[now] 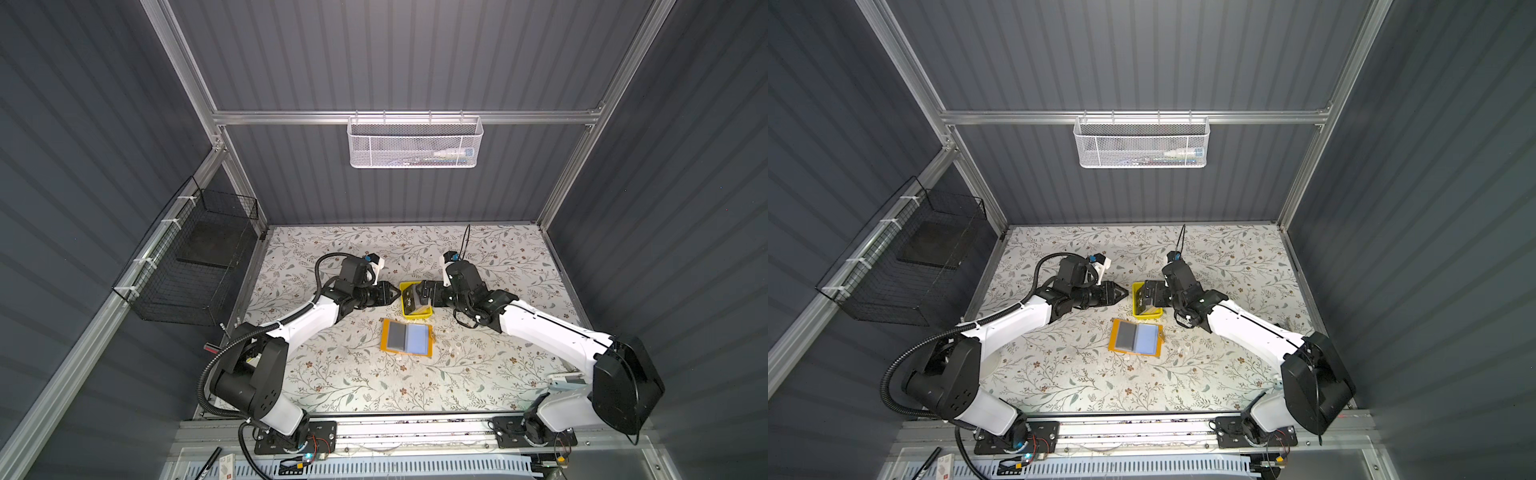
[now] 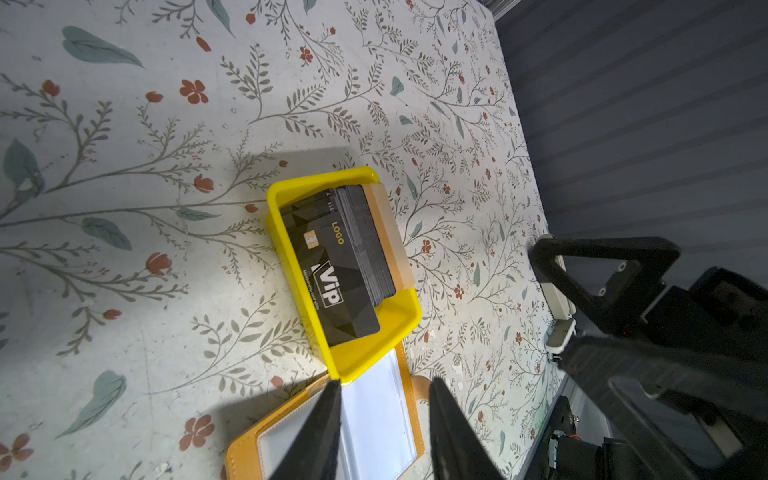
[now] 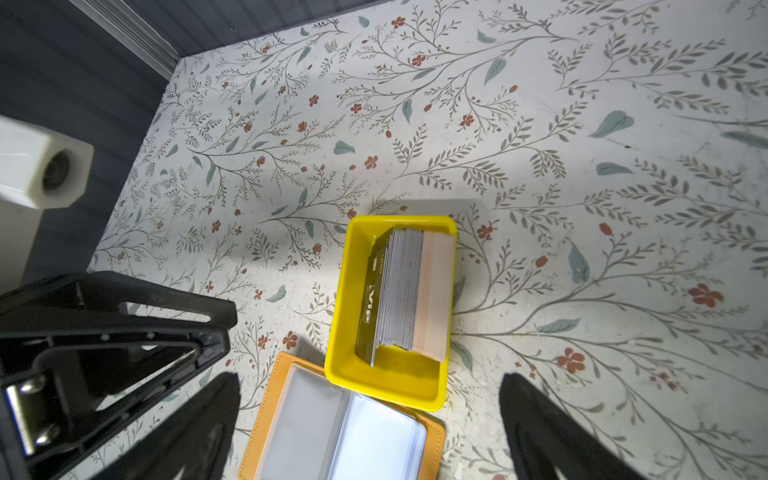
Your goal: Put the credit cards into the card holder
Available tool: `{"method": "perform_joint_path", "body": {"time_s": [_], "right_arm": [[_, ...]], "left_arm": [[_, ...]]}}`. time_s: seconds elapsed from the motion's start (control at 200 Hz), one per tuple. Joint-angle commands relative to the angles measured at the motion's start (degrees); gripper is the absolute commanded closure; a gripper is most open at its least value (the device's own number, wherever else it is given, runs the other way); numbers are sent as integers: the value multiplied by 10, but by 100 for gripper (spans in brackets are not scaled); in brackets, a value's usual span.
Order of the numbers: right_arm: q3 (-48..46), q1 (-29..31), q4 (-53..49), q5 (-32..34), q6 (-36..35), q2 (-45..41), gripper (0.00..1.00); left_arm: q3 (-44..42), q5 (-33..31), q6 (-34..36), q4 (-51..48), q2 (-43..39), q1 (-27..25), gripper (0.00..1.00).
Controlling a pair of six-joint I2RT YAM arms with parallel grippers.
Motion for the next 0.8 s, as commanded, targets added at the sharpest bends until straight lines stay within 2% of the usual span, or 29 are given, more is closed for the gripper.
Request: {"method": "perform_joint_path", "body": {"time_s": [0.0,0.33,0.56,0.795], "right_arm": [[-13,-3,23,-28,-5,13,1],[5,-6,-60,-49,22,10,1],[3,-7,-69,-45,26,19,2],[20,-10,-81,-45,36,51,3]], "left_arm": [[-9,9,13,-7,-20,4,64],[-89,19,-46,33,-80,-1,63],[-103,7,-61,50,-94,-26,63],[-84,7,-48,30,-67,-29,64]]}}
